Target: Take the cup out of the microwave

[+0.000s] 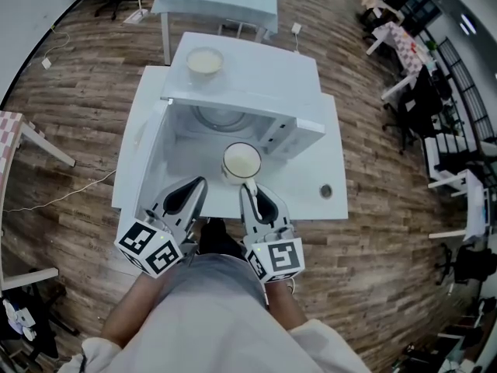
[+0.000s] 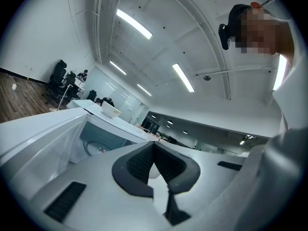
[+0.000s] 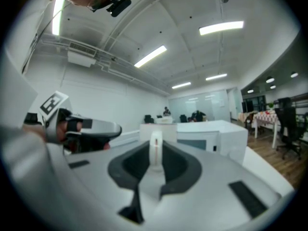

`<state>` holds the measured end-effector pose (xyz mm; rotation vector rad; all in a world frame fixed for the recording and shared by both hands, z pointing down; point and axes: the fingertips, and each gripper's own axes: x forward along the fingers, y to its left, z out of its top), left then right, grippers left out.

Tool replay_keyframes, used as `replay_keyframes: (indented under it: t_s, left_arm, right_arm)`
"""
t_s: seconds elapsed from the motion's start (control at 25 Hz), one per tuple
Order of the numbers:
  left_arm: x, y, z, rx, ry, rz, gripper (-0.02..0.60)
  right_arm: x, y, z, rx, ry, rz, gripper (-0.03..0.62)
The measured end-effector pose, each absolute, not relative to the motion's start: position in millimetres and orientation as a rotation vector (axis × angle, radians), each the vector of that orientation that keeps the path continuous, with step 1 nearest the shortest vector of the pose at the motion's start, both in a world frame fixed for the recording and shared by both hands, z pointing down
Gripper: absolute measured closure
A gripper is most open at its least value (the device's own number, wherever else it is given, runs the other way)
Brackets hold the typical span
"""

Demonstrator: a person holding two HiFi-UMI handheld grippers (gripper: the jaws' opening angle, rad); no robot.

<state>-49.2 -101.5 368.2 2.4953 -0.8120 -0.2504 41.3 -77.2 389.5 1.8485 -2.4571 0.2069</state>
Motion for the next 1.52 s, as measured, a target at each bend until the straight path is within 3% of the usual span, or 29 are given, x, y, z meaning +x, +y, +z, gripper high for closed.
replay_keyframes:
  t_s: [0.48,1.52]
  left_arm:
    - [-47.5,-97.4,332.0,2.582,-0.788,-0.276,0.571]
    - [-45.9,-99.2,340.5,2.546,-0.776,-0.242,0.571]
  right_arm:
    - [49.7,-71.0,335.9,1.804,-2.549,0.157,0.525]
    - [49.3,-68.4,324.3,1.772,-2.595,0.144,0.525]
